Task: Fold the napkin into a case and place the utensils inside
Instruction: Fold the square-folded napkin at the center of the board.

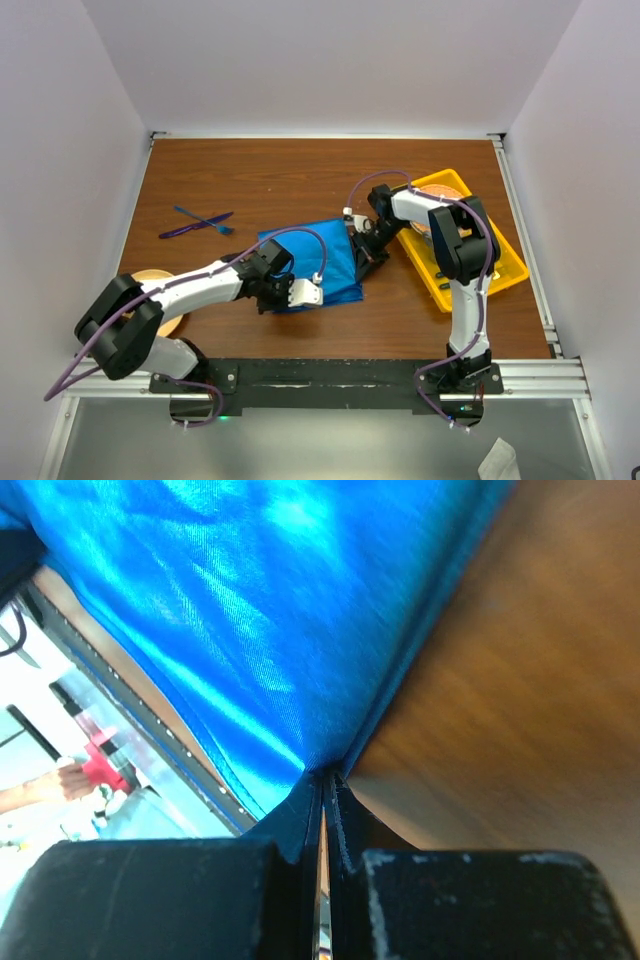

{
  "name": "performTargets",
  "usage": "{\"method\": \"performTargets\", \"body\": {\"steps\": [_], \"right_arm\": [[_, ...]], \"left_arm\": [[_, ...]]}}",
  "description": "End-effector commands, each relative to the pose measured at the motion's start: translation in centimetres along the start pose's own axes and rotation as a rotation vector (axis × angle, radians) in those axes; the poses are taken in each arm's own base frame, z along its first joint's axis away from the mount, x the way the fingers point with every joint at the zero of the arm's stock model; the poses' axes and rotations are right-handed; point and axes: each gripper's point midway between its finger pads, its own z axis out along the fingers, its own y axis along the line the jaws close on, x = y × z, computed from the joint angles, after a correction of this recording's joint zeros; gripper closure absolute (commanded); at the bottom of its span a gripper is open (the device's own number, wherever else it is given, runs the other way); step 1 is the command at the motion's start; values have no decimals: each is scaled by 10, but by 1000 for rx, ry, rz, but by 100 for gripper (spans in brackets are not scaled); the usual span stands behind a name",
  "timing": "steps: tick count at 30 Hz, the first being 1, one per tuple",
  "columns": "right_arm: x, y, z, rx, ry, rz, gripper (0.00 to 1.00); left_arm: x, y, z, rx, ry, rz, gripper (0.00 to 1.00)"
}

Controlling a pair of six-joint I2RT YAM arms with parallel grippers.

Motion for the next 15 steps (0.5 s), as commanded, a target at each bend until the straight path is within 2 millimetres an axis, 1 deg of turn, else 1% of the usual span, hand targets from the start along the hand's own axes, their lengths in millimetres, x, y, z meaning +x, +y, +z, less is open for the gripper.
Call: {"method": "performTargets", "body": {"steps": [1, 4, 9, 12, 13, 15], "right_arm": [[12, 6, 7, 30, 18, -44, 100], [16, 11, 8, 23, 22, -44, 100], [19, 14, 6, 24, 21, -33, 100], [20, 16, 5, 26, 19, -32, 91], [20, 18, 3, 27, 16, -33, 83], [18, 22, -2, 20, 5, -38, 77]], "left_arm": [[37, -16, 0, 18, 118, 36, 92], [41, -19, -2, 16, 123, 57, 92], [41, -23, -5, 23, 112, 62, 91], [37, -24, -7, 30, 100, 56, 82], [33, -23, -8, 28, 86, 58, 77], [26, -21, -12, 23, 63, 56, 71]]}}
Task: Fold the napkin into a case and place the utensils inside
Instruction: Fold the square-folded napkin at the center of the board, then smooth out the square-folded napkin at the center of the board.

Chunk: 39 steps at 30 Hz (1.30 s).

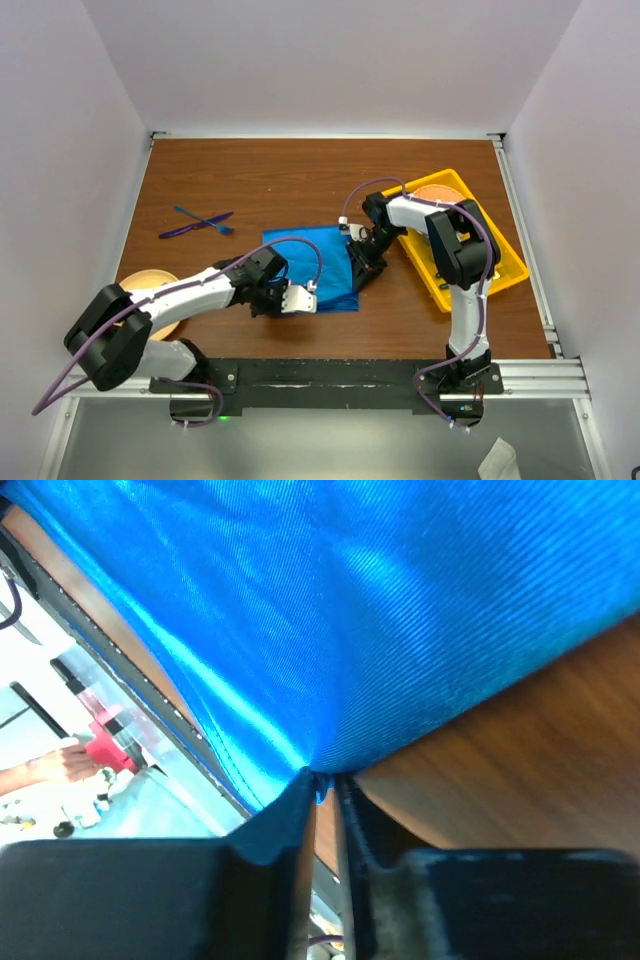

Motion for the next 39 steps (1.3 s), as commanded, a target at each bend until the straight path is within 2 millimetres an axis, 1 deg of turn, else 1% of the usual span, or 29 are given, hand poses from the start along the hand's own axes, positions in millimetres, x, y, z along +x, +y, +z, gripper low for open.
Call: {"method": "performTargets", "body": {"steps": [1, 3, 4, 6, 7, 8, 11, 14, 15, 17, 18, 19, 20, 21, 22, 23, 24, 25, 26, 27, 28, 29, 30, 31, 32, 34, 36, 37, 39], "right_arm": [[-7, 11, -18, 30, -58, -54, 73], [-9, 18, -26, 27, -67, -75, 66], [-9, 22, -33, 28, -68, -94, 63], [-11, 32, -46, 32, -89, -131, 54], [-11, 38, -55, 37, -92, -161, 52], [-11, 44, -63, 41, -104, -187, 50], [-16, 62, -89, 52, -146, -275, 48], [-38, 80, -120, 92, -255, -376, 44], [-52, 93, -139, 116, -331, -430, 43], [-80, 106, -168, 179, -486, -483, 37], [-88, 121, -189, 200, -577, -525, 34], [-109, 132, -208, 223, -697, -560, 28], [-117, 141, -221, 228, -771, -578, 24], [-121, 145, -227, 223, -824, -583, 20], [-133, 168, -251, 204, -960, -659, 14], [-139, 176, -260, 199, -1024, -692, 2], [-148, 164, -263, 247, -1078, -657, 2], [-158, 177, -287, 230, -1220, -615, 2], [-166, 170, -295, 247, -1285, -543, 2], [-171, 166, -293, 225, -1308, -506, 2], [-174, 174, -290, 169, -1303, -538, 2], [-182, 168, -272, 133, -1237, -540, 2], [-186, 180, -273, 88, -1211, -553, 2], [-177, 182, -248, -7, -1081, -531, 2], [-182, 174, -226, -62, -1003, -485, 2], [-177, 176, -205, -182, -917, -385, 2], [-173, 162, -180, -228, -868, -282, 2], [-174, 165, -179, -270, -884, -246, 2], [-167, 157, -157, -308, -837, -176, 2]], "left_arm": [[6, -16, -8, 51, 19, -14, 64], [-6, -9, -18, 35, -14, -15, 55], [-12, -7, -23, 27, -30, -13, 39], [-28, 1, -37, 16, -70, -10, 26], [-35, 4, -44, 3, -92, -6, 8], [-41, 7, -50, -6, -109, -1, 0], [-61, 22, -74, -72, -173, -20, 0], [-77, 60, -110, -217, -275, -145, 0], [-94, 86, -135, -309, -360, -172, 0], [-98, 124, -173, -444, -471, -357, 0], [-113, 151, -205, -554, -560, -375, 0], [-120, 162, -221, -597, -620, -425, 0], [-125, 174, -235, -651, -667, -446, 0], [-136, 191, -263, -751, -751, -449, 0], [-142, 196, -269, -764, -790, -452, 0], [-147, 200, -275, -779, -817, -441, 0], [-153, 209, -286, -820, -855, -442, 0], [-151, 218, -283, -824, -869, -522, 0], [-147, 227, -286, -843, -878, -588, 0], [-148, 232, -290, -830, -896, -624, 0], [-146, 237, -277, -771, -892, -679, 0], [-137, 241, -273, -724, -890, -720, 0], [-144, 232, -263, -596, -900, -726, 0], [-144, 230, -249, -492, -921, -808, 0], [-133, 232, -247, -434, -947, -864, 0], [-138, 217, -225, -189, -1023, -942, 0], [-129, 212, -205, -76, -1059, -985, 0], [-122, 212, -190, -15, -1054, -1078, 0], [-117, 207, -170, 54, -1058, -1120, 0]]}}
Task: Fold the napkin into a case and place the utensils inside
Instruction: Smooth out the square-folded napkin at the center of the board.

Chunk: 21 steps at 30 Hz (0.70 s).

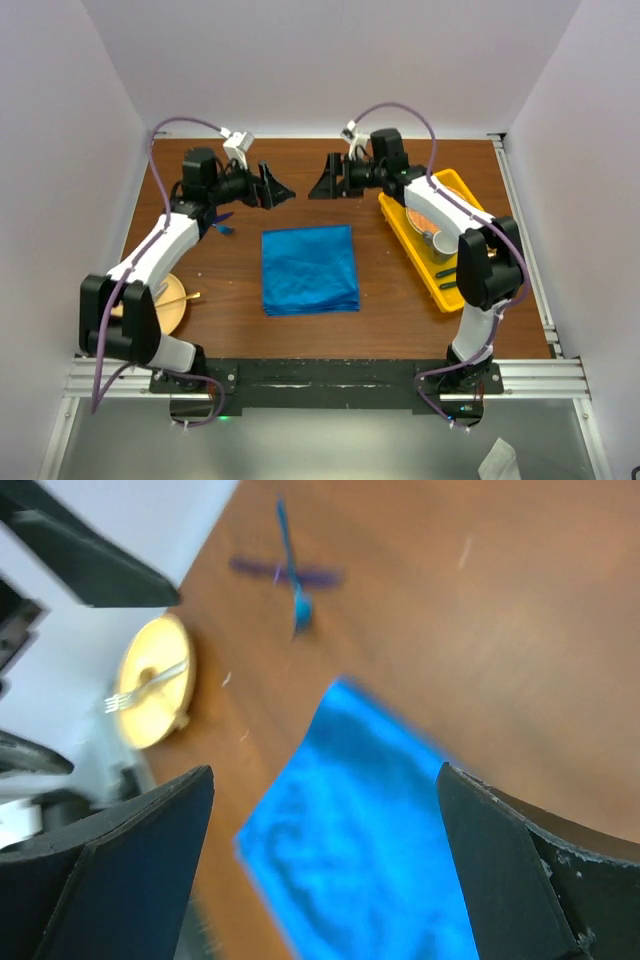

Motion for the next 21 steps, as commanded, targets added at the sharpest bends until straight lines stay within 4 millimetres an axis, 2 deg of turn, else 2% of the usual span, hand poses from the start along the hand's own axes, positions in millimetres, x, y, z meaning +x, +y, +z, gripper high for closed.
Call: {"method": "performTargets", "body": {"steps": [1, 6, 9, 10, 17, 21], "right_arm": [[26, 24, 3, -125, 42, 228, 2], [58, 5, 21, -114, 103, 350, 2], [70, -8, 33, -118, 111, 387, 2], [77, -14, 38, -114, 123, 402, 2], [84, -30, 56, -124, 139, 430, 2], [97, -44, 64, -115, 152, 454, 2]], "left_arm": [[44, -19, 12, 221, 96, -335, 0], [89, 6, 34, 204, 167, -510, 0], [106, 20, 45, 187, 184, -562, 0], [107, 22, 48, 185, 186, -584, 0], [111, 39, 68, 196, 197, -600, 0], [127, 47, 74, 186, 223, -608, 0]]}}
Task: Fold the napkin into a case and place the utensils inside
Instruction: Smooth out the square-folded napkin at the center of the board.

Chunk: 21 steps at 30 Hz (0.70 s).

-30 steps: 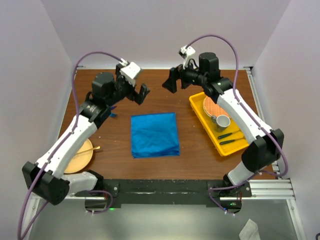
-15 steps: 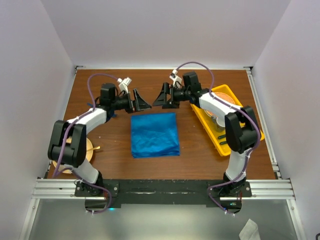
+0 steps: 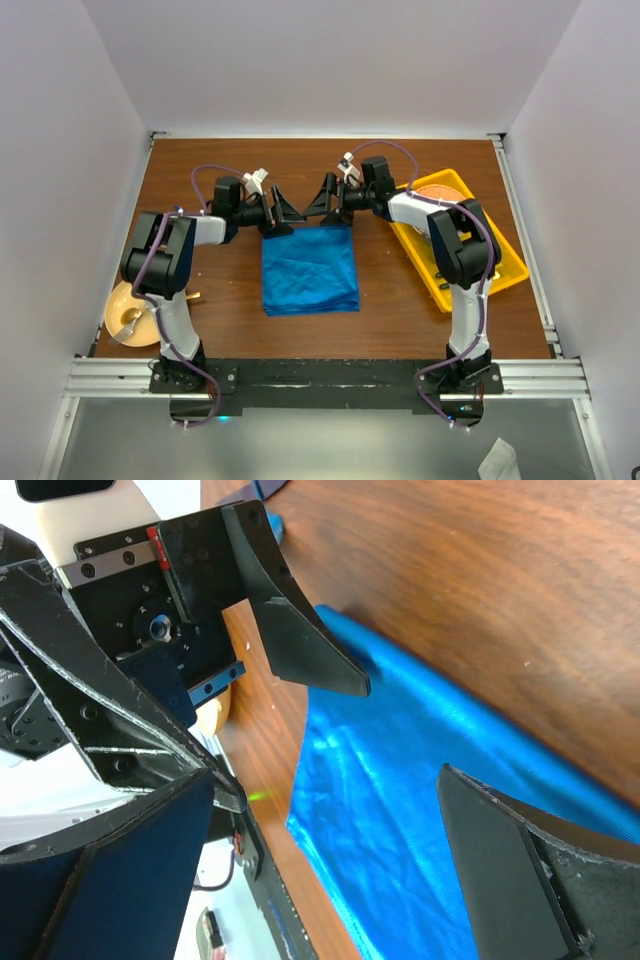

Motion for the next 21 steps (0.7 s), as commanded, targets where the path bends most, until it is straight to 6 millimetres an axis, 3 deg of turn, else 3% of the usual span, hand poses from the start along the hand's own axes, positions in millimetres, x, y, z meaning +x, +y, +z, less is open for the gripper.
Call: {"method": "performTargets", "body": {"steps": [1, 13, 16, 21], "right_arm": [[1, 2, 10, -43, 10, -14, 2], [30, -81, 11, 89, 82, 7, 2], [31, -92, 10, 101, 88, 15, 2], [23, -91, 0, 90, 90, 16, 2]], "left_arm": [[-16, -16, 4, 73, -10, 76, 0], [11, 46, -6, -21, 13, -88, 0], [10, 52, -11, -36, 3, -110, 0], [14, 61, -15, -60, 14, -120, 0]]}}
